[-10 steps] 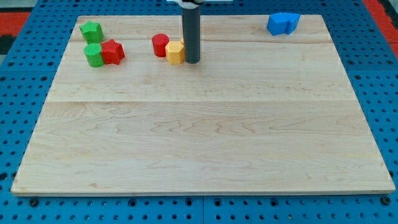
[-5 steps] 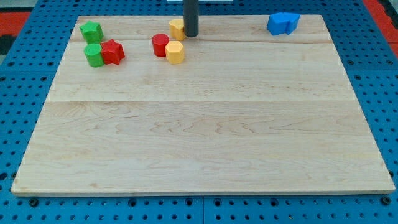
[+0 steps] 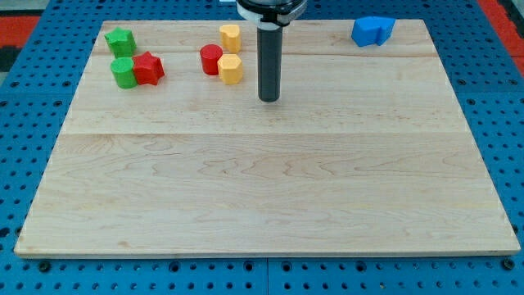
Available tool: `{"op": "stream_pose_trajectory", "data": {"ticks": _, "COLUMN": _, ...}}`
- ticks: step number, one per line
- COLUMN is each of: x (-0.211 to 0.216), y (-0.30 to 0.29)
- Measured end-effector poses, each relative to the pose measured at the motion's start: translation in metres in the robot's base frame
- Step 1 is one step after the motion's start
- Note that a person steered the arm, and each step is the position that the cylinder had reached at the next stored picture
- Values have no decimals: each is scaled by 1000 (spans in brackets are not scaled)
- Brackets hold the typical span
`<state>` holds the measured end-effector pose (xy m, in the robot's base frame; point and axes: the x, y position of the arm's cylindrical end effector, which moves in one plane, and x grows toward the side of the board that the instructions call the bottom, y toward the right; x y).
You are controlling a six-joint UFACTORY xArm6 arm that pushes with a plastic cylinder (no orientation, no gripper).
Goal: Move yellow blocks towards center top
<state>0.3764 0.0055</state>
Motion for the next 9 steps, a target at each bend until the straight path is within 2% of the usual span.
{"op": "stream_pose_trajectory", "data": {"ticks": 3, "x": 1, "y": 11}}
{"op": "stream_pose_trajectory", "data": {"ticks": 5, "x": -3, "y": -20}}
{"op": "stream_pose_trajectory", "data": {"ticks": 6, "x": -23, "y": -103}}
{"op": "stream_pose_trajectory", "data": {"ticks": 7, "x": -50, "y": -94}}
{"op": "stream_pose_trajectory", "data": {"ticks": 8, "x": -52, "y": -51}}
{"op": "stream_pose_trajectory", "data": {"ticks": 9, "x": -44, "y": -51}}
